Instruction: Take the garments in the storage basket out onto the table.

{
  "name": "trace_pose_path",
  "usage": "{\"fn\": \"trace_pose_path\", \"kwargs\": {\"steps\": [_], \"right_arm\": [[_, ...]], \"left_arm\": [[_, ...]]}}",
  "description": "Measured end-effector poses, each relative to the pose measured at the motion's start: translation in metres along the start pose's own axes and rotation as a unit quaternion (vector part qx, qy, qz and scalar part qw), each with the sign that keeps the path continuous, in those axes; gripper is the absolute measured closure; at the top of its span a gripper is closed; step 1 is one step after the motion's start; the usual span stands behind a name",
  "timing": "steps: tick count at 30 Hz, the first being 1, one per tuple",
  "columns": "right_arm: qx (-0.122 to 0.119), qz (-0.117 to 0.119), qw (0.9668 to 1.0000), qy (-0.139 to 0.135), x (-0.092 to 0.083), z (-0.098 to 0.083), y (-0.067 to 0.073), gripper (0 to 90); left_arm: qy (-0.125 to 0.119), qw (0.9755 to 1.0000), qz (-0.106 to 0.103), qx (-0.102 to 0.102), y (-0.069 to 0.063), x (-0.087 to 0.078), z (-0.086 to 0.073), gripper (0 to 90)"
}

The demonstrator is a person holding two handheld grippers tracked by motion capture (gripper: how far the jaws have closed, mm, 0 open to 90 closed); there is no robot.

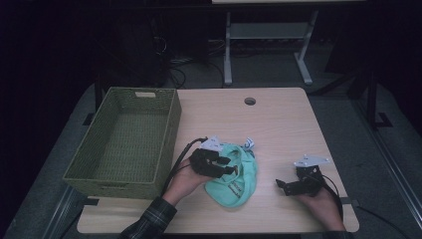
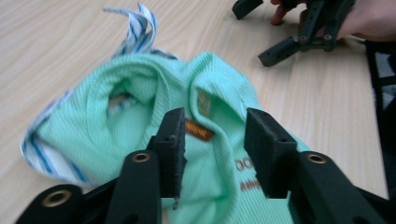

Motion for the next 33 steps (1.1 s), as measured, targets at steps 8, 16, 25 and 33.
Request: {"fn": "trace_pose_path", "kwargs": {"steps": [8,16,25,33], "right_arm": [[0.0,0.0,1.0,0.0,0.0,0.0,0.0,2.1],[0.001,0.0,1.0,0.0,0.0,0.0,0.0,2.1],[0.001,0.0,1.0,0.0,0.0,0.0,0.0,2.1],[0.001,0.001,1.0,0.0,0.0,0.0,0.0,2.1]], "left_arm": [[0.021,0.9997,0.013,0.005,-0.014,-0.022,-0.02,84.4],[0.064,0.9977,0.019,0.013,-0.025,-0.029,-0.055,89.4],[0.089,0.9954,0.033,0.017,-0.022,-0.018,-0.074,89.5],[0.095,0.9948,0.036,0.013,-0.021,-0.019,-0.074,89.7]]}}
Point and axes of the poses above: each handheld gripper's, and its own axes: x roughly forward along the jaws, z roughly out of its top, y roughly to its left, the point moved 10 cm from there along x, roughly forward along the jaws, and after that the axes turned 14 degrees about -y, right-handed, at the moved point
